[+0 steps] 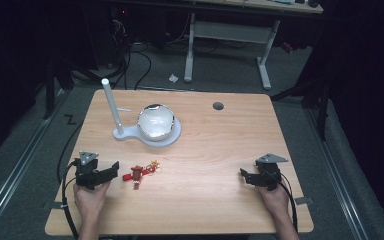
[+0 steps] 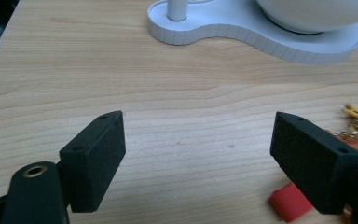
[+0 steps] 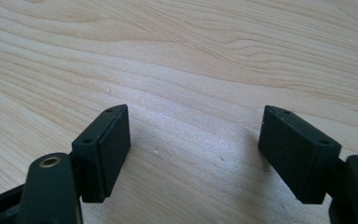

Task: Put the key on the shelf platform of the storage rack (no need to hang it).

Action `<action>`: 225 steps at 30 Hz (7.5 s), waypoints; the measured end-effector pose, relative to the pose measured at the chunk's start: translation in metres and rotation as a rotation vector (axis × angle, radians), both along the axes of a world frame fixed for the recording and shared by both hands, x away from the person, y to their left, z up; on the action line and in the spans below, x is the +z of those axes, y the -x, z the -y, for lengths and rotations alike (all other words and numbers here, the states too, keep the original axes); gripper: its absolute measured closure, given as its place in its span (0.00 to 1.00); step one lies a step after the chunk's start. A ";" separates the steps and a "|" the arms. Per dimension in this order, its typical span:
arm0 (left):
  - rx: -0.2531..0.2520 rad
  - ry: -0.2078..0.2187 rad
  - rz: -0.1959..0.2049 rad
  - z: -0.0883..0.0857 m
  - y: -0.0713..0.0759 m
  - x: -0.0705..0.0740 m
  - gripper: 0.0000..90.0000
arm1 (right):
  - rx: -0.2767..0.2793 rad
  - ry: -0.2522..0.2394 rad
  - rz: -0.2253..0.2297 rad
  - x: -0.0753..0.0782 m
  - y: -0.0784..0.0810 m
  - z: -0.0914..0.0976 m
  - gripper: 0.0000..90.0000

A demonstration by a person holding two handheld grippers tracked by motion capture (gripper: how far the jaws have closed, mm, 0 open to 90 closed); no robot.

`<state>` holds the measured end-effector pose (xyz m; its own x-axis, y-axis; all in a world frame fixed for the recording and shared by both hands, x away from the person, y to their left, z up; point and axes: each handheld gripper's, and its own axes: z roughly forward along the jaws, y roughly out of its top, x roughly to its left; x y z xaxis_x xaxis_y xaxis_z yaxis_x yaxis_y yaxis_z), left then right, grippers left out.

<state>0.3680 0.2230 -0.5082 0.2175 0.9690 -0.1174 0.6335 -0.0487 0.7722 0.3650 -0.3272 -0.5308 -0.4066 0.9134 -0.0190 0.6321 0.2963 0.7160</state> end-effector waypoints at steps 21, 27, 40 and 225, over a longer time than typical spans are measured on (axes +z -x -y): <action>-0.206 -0.030 -0.045 0.044 0.013 0.008 0.16 | 0.001 0.000 0.000 0.000 0.000 0.000 0.28; -0.253 -0.068 -0.082 0.062 0.011 0.002 0.17 | 0.001 -0.001 0.000 0.000 0.000 0.000 0.28; -0.275 -0.146 -0.119 0.075 0.012 -0.009 0.29 | 0.001 -0.003 -0.002 0.000 0.000 0.000 0.28; -0.295 -0.035 -0.062 0.128 -0.139 0.072 0.67 | 0.007 -0.002 -0.005 0.000 0.001 0.000 0.27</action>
<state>0.5070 0.0953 -0.4358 0.4835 0.8688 -0.1066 0.6343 -0.2637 0.7267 0.3637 -0.3271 -0.5305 -0.4134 0.9104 -0.0151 0.6338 0.2996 0.7131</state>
